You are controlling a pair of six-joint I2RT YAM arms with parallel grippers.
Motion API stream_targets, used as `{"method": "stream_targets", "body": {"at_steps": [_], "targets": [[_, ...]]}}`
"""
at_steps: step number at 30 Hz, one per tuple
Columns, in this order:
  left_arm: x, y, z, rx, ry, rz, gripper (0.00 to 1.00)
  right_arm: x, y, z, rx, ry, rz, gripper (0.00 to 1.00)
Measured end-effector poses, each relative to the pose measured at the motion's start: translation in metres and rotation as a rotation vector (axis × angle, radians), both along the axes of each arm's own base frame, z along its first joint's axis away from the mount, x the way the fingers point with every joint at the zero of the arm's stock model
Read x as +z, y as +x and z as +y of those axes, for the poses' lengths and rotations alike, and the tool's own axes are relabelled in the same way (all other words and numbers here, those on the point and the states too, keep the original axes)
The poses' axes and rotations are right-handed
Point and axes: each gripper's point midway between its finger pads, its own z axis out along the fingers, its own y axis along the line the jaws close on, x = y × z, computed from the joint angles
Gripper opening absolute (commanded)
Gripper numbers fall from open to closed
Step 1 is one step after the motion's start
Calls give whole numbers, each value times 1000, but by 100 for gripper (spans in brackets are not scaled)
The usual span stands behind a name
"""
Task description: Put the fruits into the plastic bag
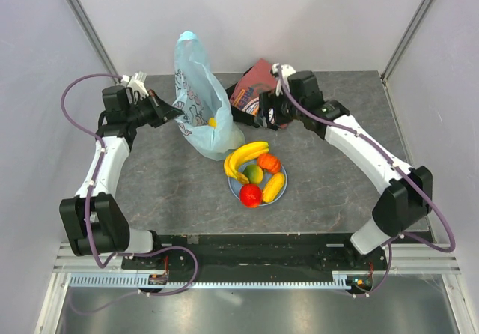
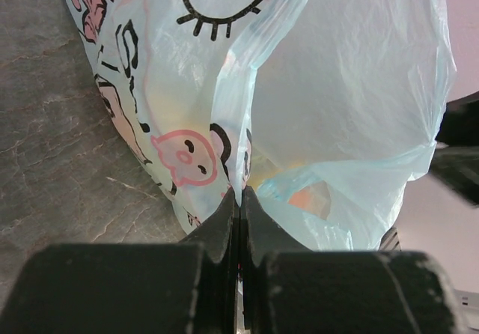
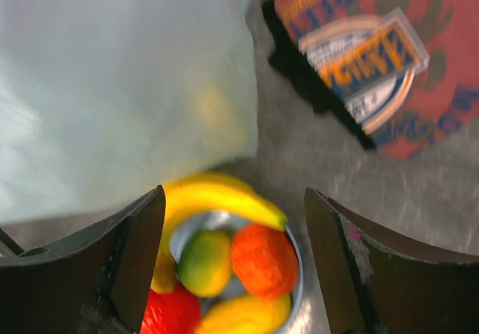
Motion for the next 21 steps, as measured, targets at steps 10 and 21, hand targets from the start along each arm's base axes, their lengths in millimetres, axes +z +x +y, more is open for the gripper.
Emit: {"method": "stream_targets", "body": {"at_steps": [10,21], "targets": [[7,0,2,15,10,-24,2,-134,-67,-40,73,-289,369,87],[2,-5,2,18,9,-18,1,-169,-68,-28,95,-302,450,89]]}}
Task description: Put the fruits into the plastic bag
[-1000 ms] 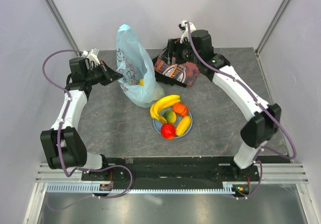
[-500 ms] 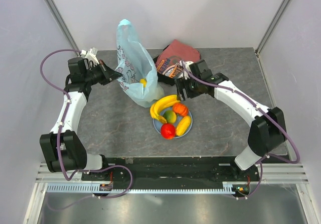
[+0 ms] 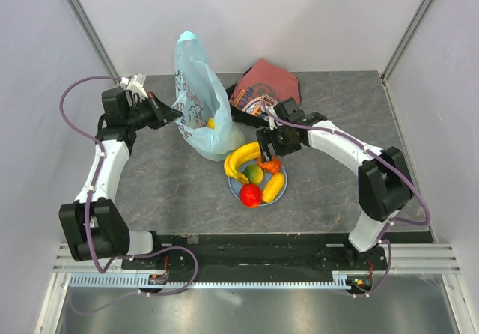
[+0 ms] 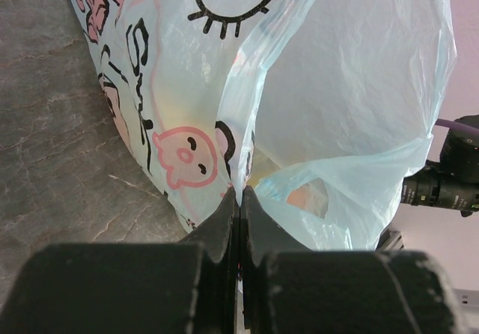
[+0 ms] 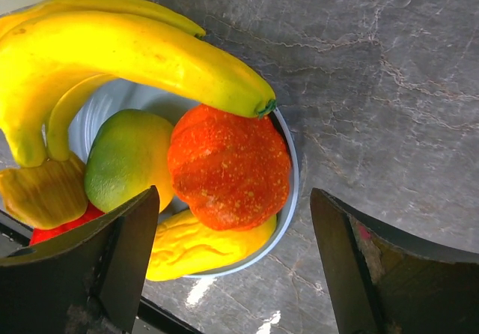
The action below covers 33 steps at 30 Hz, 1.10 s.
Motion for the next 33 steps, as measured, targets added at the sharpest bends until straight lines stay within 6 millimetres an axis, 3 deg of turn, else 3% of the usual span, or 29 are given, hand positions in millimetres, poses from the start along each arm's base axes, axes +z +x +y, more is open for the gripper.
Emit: {"method": "stream_targets", "body": {"at_steps": [12,14,24,33], "targets": [[0,1,1,9,-2,5,2,-24,2,4,-22,-16,47,88],[0,0,1,9,-2,5,2,-26,2,5,-21,-16,53,85],[-2,0,1,9,-2,8,2,-26,0,9,-11,4,64,46],[-8,-2,1,15,0,21,2,-24,-1,8,-6,2,63,36]]}}
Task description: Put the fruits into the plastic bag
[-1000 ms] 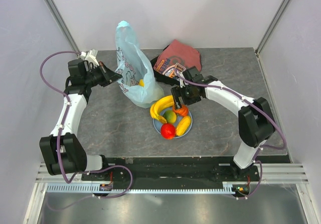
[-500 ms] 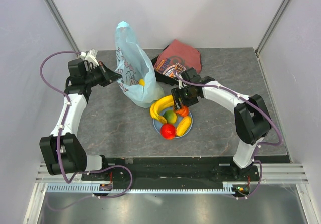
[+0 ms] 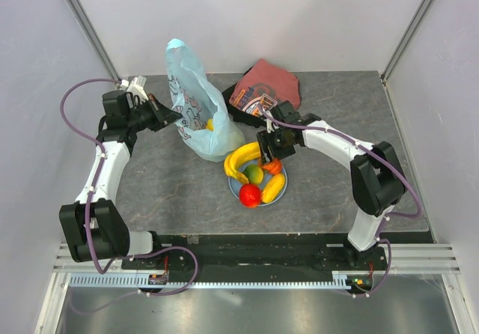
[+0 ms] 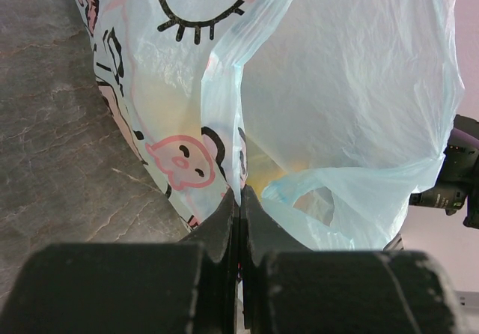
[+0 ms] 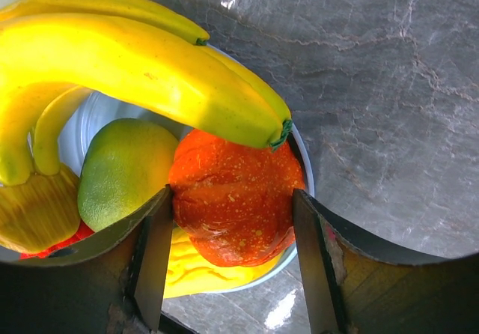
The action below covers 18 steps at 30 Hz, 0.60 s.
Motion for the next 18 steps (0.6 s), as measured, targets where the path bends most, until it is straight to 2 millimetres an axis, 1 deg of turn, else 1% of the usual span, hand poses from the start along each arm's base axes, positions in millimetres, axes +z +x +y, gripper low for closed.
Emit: {"method": "stream_targets", "body": {"at_steps": [4,9,18], "targets": [[0,-1,0,0,0,0,2,6,-4,-4,3,-9,-2,35],[-1,-2,0,0,0,1,1,22,-7,-9,7,-10,-28,34],[-1,-3,0,0,0,1,1,45,-16,-8,42,22,-49,33]]}}
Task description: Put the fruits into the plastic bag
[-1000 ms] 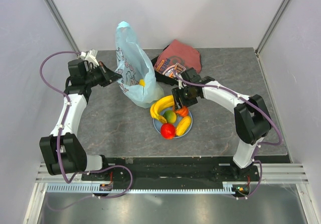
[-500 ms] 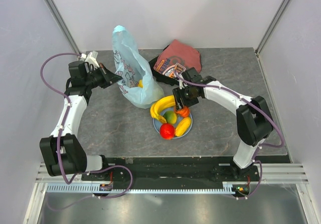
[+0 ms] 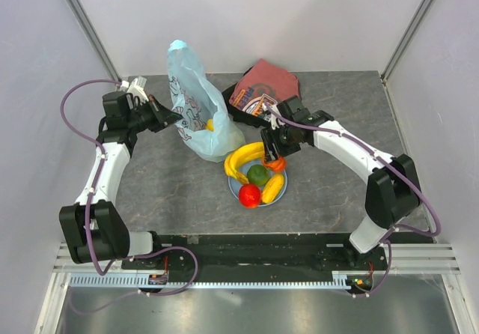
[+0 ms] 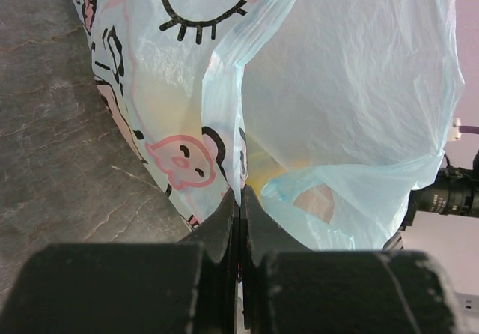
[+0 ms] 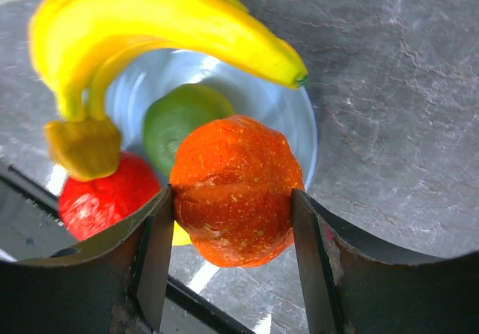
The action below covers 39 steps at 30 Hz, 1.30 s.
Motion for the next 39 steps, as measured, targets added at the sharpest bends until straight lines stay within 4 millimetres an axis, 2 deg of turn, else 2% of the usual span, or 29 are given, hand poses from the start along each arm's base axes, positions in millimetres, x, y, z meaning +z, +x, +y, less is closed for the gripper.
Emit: {"method": "stream_targets", "body": {"at_steps": [3,6,14,18,21,23,26,30,35,39], "targets": [[1,0,0,0,0,-3,1,18,-2,5,33,41,-28,32],[2,-1,0,-1,0,-5,2,51,1,16,77,118,-88,31],[8,-4,-5,-14,2,-24,2,168,14,58,157,395,-315,30],[11,-7,-10,-27,3,-33,2,228,21,85,188,539,-435,28],[12,-8,-14,-36,3,-33,1,269,28,117,235,630,-516,27],[12,-8,-16,-41,3,-34,2,283,35,138,264,670,-548,27],[12,-9,-18,-47,3,-36,2,279,44,160,289,684,-543,27],[14,-10,-21,-55,4,-40,2,248,56,182,295,648,-495,27],[14,-12,-25,-65,4,-42,1,205,67,189,262,547,-430,27],[14,-13,-27,-72,4,-42,1,185,78,187,230,442,-432,27]]}}
